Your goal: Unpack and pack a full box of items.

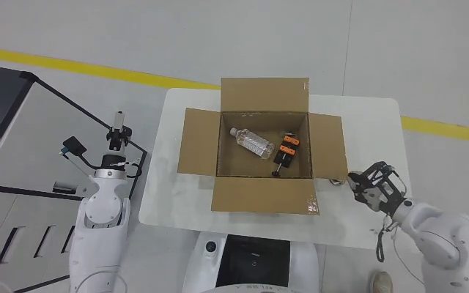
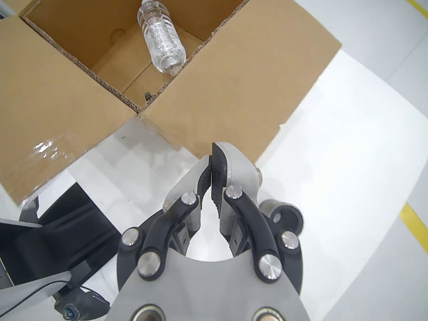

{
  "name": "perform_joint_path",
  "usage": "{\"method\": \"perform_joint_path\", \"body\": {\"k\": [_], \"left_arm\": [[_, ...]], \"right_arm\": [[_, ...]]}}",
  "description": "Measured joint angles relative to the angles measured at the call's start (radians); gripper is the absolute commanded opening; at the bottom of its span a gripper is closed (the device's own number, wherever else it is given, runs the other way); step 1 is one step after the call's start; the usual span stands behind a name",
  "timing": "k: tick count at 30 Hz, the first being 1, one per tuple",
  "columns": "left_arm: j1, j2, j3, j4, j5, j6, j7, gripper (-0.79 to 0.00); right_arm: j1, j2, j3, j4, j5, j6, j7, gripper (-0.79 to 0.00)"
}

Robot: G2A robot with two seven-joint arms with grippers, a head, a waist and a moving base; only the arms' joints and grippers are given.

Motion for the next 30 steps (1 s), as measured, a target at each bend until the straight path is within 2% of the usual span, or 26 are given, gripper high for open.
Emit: {"method": "perform_joint_path", "body": {"k": [4, 8, 9, 10, 11, 12, 13, 16, 20, 21, 25, 29, 30], "left_arm": [[0.000, 0.000, 0.000, 0.000, 0.000, 0.000, 0.000, 0.000], [0.000, 0.000, 0.000, 0.000, 0.000, 0.000, 0.000, 0.000], [0.000, 0.000, 0.000, 0.000, 0.000, 0.000, 0.000, 0.000], [0.000, 0.000, 0.000, 0.000, 0.000, 0.000, 0.000, 0.000], [0.000, 0.000, 0.000, 0.000, 0.000, 0.000, 0.000, 0.000], [0.000, 0.000, 0.000, 0.000, 0.000, 0.000, 0.000, 0.000], [0.000, 0.000, 0.000, 0.000, 0.000, 0.000, 0.000, 0.000], [0.000, 0.000, 0.000, 0.000, 0.000, 0.000, 0.000, 0.000], [0.000, 0.000, 0.000, 0.000, 0.000, 0.000, 0.000, 0.000], [0.000, 0.000, 0.000, 0.000, 0.000, 0.000, 0.000, 0.000], [0.000, 0.000, 0.000, 0.000, 0.000, 0.000, 0.000, 0.000], [0.000, 0.000, 0.000, 0.000, 0.000, 0.000, 0.000, 0.000], [0.000, 0.000, 0.000, 0.000, 0.000, 0.000, 0.000, 0.000]], "right_arm": [[-0.031, 0.013, 0.172, 0.038, 0.008, -0.014, 0.013, -0.785], [0.032, 0.029, 0.240, 0.189, 0.080, -0.026, 0.065, -0.785], [0.052, 0.033, 0.240, 0.226, 0.111, -0.017, 0.089, -0.588], [0.082, 0.037, 0.231, 0.273, 0.159, -0.002, 0.128, -0.425], [0.106, 0.041, 0.221, 0.307, 0.195, 0.003, 0.161, -0.142], [0.130, 0.045, 0.211, 0.336, 0.226, 0.009, 0.194, -0.037], [0.161, 0.050, 0.195, 0.368, 0.247, 0.013, 0.231, -0.028], [0.218, 0.057, 0.139, 0.437, 0.273, 0.020, 0.288, -0.132], [0.262, 0.061, 0.068, 0.484, 0.297, 0.038, 0.329, -0.200], [0.269, 0.062, 0.053, 0.494, 0.296, 0.046, 0.335, -0.262], [0.309, 0.066, 0.009, 0.557, 0.296, 0.067, 0.336, -0.394], [0.338, 0.070, -0.012, 0.595, 0.297, 0.073, 0.314, -0.434], [0.344, 0.072, -0.013, 0.603, 0.300, 0.075, 0.310, -0.474]]}}
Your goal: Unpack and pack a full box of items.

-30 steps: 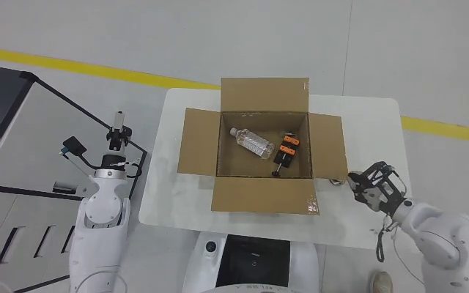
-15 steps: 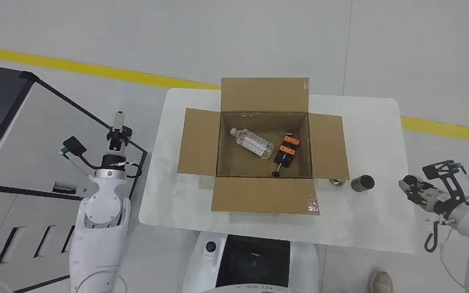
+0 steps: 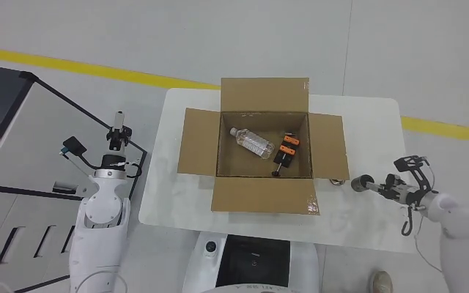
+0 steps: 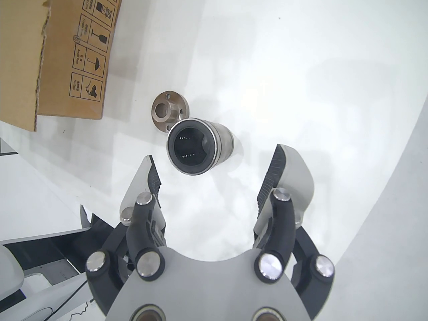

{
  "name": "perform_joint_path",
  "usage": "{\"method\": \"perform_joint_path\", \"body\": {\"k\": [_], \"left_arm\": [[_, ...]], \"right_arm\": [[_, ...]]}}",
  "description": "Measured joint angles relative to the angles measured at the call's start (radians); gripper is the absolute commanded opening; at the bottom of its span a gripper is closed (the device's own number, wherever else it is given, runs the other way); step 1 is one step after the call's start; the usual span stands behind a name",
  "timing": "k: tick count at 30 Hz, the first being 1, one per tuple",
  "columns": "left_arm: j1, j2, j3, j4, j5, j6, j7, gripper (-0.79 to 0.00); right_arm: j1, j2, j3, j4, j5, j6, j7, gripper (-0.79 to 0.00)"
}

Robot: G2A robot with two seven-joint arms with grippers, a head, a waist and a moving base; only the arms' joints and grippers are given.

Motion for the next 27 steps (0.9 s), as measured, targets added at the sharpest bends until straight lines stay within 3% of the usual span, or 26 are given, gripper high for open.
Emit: {"method": "perform_joint_path", "body": {"k": [2, 12, 25, 26, 27], "left_arm": [[0.000, 0.000, 0.000, 0.000, 0.000, 0.000, 0.000, 0.000], [0.000, 0.000, 0.000, 0.000, 0.000, 0.000, 0.000, 0.000], [0.000, 0.000, 0.000, 0.000, 0.000, 0.000, 0.000, 0.000], [0.000, 0.000, 0.000, 0.000, 0.000, 0.000, 0.000, 0.000], [0.000, 0.000, 0.000, 0.000, 0.000, 0.000, 0.000, 0.000]], "right_arm": [[0.010, 0.003, -0.001, 0.012, 0.020, -0.003, -0.004, -0.526], [0.021, 0.014, -0.042, 0.038, 0.007, 0.021, -0.013, -0.511], [0.065, 0.026, -0.121, 0.109, -0.038, 0.018, -0.045, -0.573], [0.070, 0.027, -0.127, 0.115, -0.043, 0.017, -0.046, -0.597], [0.076, 0.028, -0.132, 0.122, -0.049, 0.013, -0.046, -0.785]]}}
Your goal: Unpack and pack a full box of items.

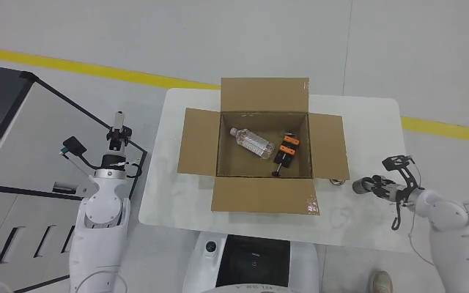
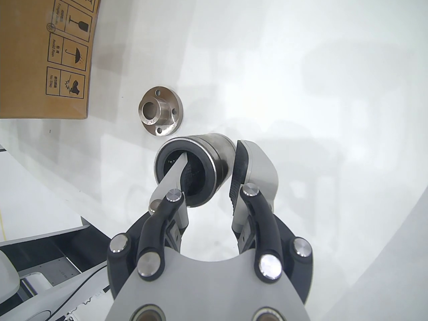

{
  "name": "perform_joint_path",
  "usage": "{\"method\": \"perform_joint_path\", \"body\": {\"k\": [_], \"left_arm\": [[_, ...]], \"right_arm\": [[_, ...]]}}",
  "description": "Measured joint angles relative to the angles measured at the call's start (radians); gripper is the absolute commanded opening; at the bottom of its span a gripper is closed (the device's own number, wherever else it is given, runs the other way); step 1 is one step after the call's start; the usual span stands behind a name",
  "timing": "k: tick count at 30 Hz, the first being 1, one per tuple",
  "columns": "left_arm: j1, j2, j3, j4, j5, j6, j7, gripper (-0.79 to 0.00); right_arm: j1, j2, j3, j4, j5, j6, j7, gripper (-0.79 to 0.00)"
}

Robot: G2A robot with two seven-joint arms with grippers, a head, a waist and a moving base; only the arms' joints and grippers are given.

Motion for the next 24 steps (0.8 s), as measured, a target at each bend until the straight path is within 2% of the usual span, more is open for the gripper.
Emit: {"method": "perform_joint_path", "body": {"k": [5, 15, 18, 24], "left_arm": [[0.000, 0.000, 0.000, 0.000, 0.000, 0.000, 0.000, 0.000], [0.000, 0.000, 0.000, 0.000, 0.000, 0.000, 0.000, 0.000], [0.000, 0.000, 0.000, 0.000, 0.000, 0.000, 0.000, 0.000], [0.000, 0.000, 0.000, 0.000, 0.000, 0.000, 0.000, 0.000]], "right_arm": [[0.023, 0.007, -0.016, 0.033, 0.000, -0.037, -0.004, -0.785], [-0.042, 0.027, 0.044, -0.053, 0.098, -0.058, 0.007, -0.785], [-0.066, 0.038, 0.103, -0.116, 0.169, -0.063, 0.022, -0.785], [-0.112, 0.061, 0.235, -0.362, 0.391, -0.080, 0.092, -0.785]]}}
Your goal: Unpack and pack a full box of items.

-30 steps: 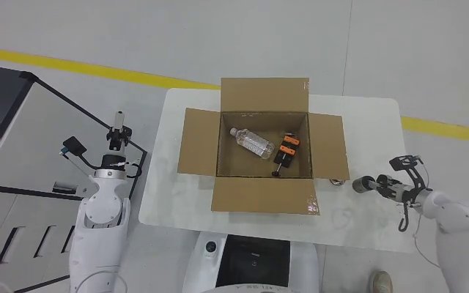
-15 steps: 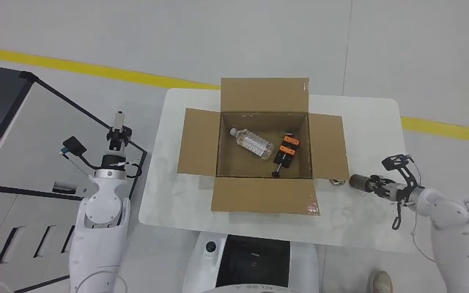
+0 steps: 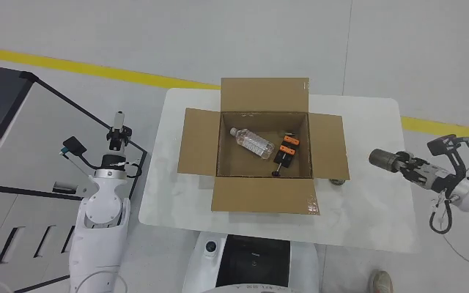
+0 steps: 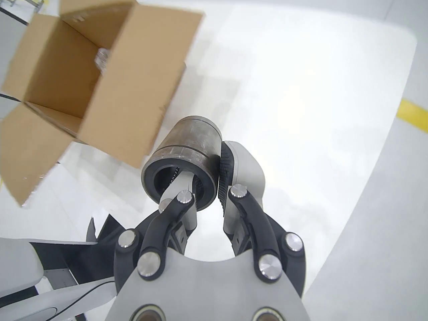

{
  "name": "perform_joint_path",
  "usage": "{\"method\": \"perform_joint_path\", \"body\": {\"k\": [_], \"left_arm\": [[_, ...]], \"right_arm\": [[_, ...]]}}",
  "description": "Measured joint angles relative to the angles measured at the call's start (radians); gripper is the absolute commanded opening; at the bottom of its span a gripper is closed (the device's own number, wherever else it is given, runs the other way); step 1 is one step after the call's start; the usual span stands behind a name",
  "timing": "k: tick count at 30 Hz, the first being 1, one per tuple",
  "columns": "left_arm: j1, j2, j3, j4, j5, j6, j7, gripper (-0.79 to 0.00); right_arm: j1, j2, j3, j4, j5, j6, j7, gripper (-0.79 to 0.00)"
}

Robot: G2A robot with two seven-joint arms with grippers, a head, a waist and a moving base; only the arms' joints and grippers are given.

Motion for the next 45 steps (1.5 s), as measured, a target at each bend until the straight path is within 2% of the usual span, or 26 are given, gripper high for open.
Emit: {"method": "perform_joint_path", "body": {"k": [2, 4, 6, 8, 10, 13, 21, 24, 27, 30, 34, 37, 40, 45], "left_arm": [[0.000, 0.000, 0.000, 0.000, 0.000, 0.000, 0.000, 0.000], [0.000, 0.000, 0.000, 0.000, 0.000, 0.000, 0.000, 0.000], [0.000, 0.000, 0.000, 0.000, 0.000, 0.000, 0.000, 0.000], [0.000, 0.000, 0.000, 0.000, 0.000, 0.000, 0.000, 0.000], [0.000, 0.000, 0.000, 0.000, 0.000, 0.000, 0.000, 0.000], [0.000, 0.000, 0.000, 0.000, 0.000, 0.000, 0.000, 0.000], [0.000, 0.000, 0.000, 0.000, 0.000, 0.000, 0.000, 0.000], [0.000, 0.000, 0.000, 0.000, 0.000, 0.000, 0.000, 0.000], [0.000, 0.000, 0.000, 0.000, 0.000, 0.000, 0.000, 0.000], [0.000, 0.000, 0.000, 0.000, 0.000, 0.000, 0.000, 0.000], [0.000, 0.000, 0.000, 0.000, 0.000, 0.000, 0.000, 0.000], [0.000, 0.000, 0.000, 0.000, 0.000, 0.000, 0.000, 0.000], [0.000, 0.000, 0.000, 0.000, 0.000, 0.000, 0.000, 0.000], [0.000, 0.000, 0.000, 0.000, 0.000, 0.000, 0.000, 0.000]], "right_arm": [[-0.003, 0.002, -0.008, -0.114, 0.084, 0.035, 0.020, -0.785], [0.004, 0.000, -0.067, -0.240, 0.136, 0.103, 0.022, -0.785], [0.021, -0.003, -0.148, -0.331, 0.133, 0.163, 0.005, -0.785], [0.046, -0.008, -0.250, -0.389, 0.066, 0.222, -0.027, -0.785], [0.048, -0.008, -0.282, -0.390, 0.040, 0.227, -0.028, -0.785], [0.047, -0.008, -0.248, -0.387, 0.069, 0.222, -0.026, -0.785], [0.043, -0.007, -0.254, -0.377, 0.054, 0.227, -0.030, -0.785], [0.089, -0.008, -0.330, -0.368, 0.041, 0.219, -0.024, -0.785], [0.229, -0.020, -0.500, -0.312, 0.012, 0.216, -0.019, -0.785], [0.412, -0.048, -0.709, -0.189, -0.020, 0.231, -0.015, -0.785], [0.652, -0.112, -0.999, 0.032, -0.066, 0.248, -0.017, -0.785], [0.782, -0.168, -1.181, 0.172, -0.060, 0.234, -0.019, -0.785], [0.865, -0.220, -1.322, 0.274, -0.092, 0.241, -0.011, -0.785], [0.945, -0.283, -1.471, 0.383, -0.208, 0.271, 0.012, -0.785]]}}
